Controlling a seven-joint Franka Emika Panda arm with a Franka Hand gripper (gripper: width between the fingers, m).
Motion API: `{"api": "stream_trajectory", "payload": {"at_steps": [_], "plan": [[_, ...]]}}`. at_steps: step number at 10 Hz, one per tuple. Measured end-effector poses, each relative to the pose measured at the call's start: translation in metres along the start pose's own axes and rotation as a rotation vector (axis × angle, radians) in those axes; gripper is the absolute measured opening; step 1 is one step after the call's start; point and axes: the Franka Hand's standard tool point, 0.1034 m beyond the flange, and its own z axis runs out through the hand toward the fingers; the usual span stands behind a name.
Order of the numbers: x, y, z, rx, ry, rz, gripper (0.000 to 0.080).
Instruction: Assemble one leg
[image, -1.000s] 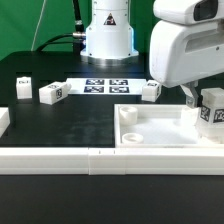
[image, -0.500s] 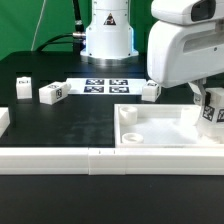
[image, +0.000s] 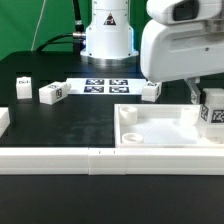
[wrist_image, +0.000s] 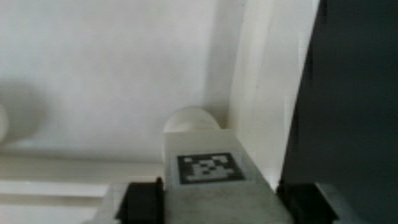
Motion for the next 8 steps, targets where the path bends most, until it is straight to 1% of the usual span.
{"api": "stream_trajectory", "payload": {"at_steps": [2,3,6,7,8], "plan": [[-0.0006,-0.0004,0.0024,0.004,0.016,0.224,0.0309],[0.0017,0.0003,0.0033,0.023,0.04,0.331,0.0305],[-0.0001,-0.0044,0.0072,0.05,0.057,0.673,0.0302],[-0.0012,-0.0073,0.0077,0.055,0.047,0.772,0.0302],[-0.001,-0.0088,0.0074,0.054,0.04,0.804,0.0302]]}}
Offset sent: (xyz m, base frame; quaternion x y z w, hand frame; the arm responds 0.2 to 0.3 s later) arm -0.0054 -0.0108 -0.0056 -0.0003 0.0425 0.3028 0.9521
